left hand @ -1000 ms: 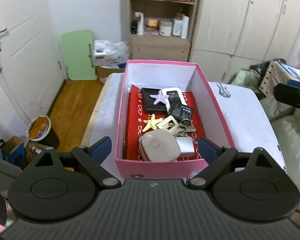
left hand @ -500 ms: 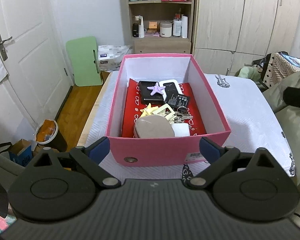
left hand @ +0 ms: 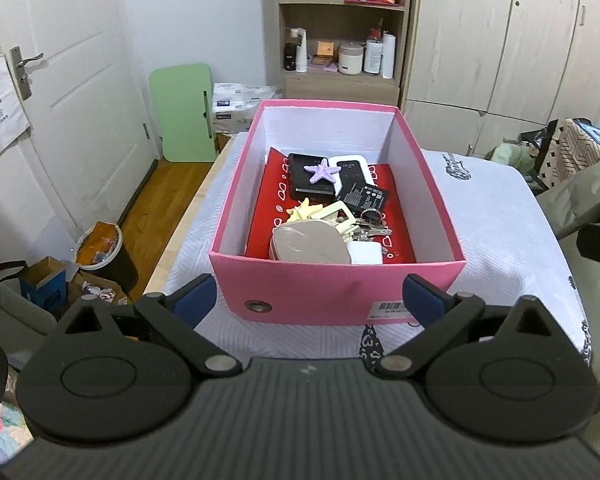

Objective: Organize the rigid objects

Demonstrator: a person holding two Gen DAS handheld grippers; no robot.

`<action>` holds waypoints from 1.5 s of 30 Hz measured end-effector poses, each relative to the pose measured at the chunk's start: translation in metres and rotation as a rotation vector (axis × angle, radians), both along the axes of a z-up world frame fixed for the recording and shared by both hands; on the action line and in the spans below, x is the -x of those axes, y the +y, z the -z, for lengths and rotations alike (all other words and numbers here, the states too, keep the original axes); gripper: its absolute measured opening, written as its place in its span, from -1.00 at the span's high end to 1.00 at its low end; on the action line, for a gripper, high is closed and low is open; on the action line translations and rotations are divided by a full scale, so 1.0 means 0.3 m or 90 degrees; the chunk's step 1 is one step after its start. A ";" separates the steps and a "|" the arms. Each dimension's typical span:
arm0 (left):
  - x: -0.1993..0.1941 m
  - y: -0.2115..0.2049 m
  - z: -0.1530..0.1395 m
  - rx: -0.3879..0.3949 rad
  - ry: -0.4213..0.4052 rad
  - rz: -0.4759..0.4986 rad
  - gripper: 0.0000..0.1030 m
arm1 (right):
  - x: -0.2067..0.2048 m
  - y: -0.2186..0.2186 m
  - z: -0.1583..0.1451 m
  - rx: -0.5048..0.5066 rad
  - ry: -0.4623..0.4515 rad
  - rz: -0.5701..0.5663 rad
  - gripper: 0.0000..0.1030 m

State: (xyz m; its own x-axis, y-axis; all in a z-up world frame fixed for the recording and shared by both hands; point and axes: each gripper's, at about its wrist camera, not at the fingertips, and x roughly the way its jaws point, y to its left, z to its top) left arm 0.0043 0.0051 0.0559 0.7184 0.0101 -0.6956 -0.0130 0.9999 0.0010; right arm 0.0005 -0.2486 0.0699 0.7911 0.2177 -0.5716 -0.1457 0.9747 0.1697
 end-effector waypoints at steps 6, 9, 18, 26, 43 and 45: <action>0.017 -0.020 0.008 -0.004 0.000 -0.003 -0.96 | 0.020 -0.004 0.008 0.005 0.005 0.005 -0.95; 0.028 -0.030 0.010 -0.002 0.001 0.004 -0.96 | 0.039 -0.003 0.006 0.006 0.001 0.003 -0.95; 0.044 -0.051 0.001 -0.003 -0.008 0.006 -0.99 | 0.058 -0.018 0.007 0.008 -0.010 0.015 -0.95; 0.043 -0.071 0.008 -0.008 -0.004 0.012 -0.99 | 0.063 -0.023 0.012 0.018 -0.013 0.023 -0.95; 0.031 -0.088 0.005 -0.012 0.000 0.023 -1.00 | 0.065 -0.026 0.025 0.030 -0.013 0.036 -0.95; 0.033 -0.087 0.003 -0.012 -0.001 0.023 -1.00 | 0.066 -0.027 0.027 0.034 -0.013 0.036 -0.95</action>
